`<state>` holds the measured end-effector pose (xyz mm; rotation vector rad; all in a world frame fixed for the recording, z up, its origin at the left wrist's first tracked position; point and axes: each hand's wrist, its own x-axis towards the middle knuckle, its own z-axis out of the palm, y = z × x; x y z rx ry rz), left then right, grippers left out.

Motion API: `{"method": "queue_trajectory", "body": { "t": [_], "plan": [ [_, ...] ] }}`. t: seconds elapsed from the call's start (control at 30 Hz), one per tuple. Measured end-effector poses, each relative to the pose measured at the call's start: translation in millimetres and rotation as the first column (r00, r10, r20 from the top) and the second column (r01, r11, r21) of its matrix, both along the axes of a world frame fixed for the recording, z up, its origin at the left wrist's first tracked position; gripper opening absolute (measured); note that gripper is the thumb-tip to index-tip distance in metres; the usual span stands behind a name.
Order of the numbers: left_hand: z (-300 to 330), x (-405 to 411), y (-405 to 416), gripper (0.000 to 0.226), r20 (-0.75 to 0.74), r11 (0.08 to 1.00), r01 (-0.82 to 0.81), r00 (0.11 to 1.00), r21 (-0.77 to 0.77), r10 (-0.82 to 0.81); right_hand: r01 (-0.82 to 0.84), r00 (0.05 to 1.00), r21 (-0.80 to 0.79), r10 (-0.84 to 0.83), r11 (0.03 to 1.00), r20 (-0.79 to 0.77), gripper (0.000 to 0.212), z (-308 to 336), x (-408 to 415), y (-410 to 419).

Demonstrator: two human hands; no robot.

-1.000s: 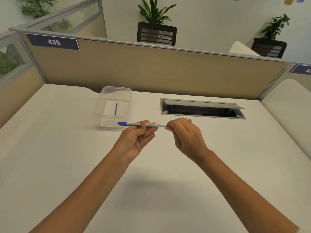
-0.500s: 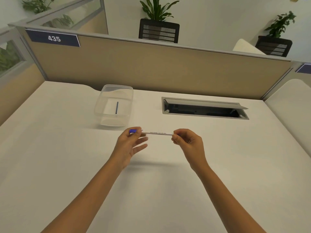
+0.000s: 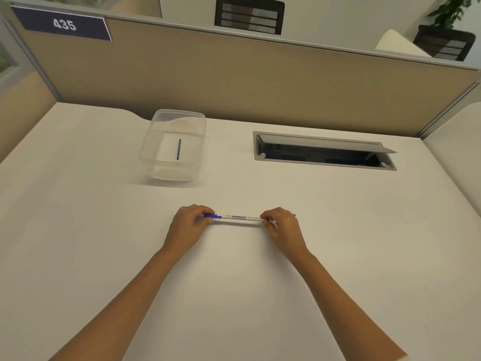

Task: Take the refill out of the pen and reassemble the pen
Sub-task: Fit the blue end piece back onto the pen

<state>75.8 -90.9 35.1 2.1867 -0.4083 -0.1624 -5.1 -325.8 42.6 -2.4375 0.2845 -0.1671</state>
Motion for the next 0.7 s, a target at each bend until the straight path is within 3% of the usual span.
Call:
{"method": "queue_trajectory", "body": {
  "t": [0.23,0.43,0.7],
  "plan": [
    [-16,6,-5,0.015,0.129,0.999,-0.019,0.992,0.037,0.014,0.074,0.997,0.027,-0.074,0.997,0.014,0.013,-22,7,3],
    [-22,10,5,0.022,0.086,0.997,0.056,0.995,0.046,-0.060,0.044,0.998,0.090,-0.048,0.995,0.042,0.020,-22,2,-2],
    [-24,-1,6,0.016,0.192,0.997,-0.027,0.981,0.075,0.012,0.135,0.981,0.010,-0.135,0.991,0.137,0.009,-31,-10,-6]
  ]
}}
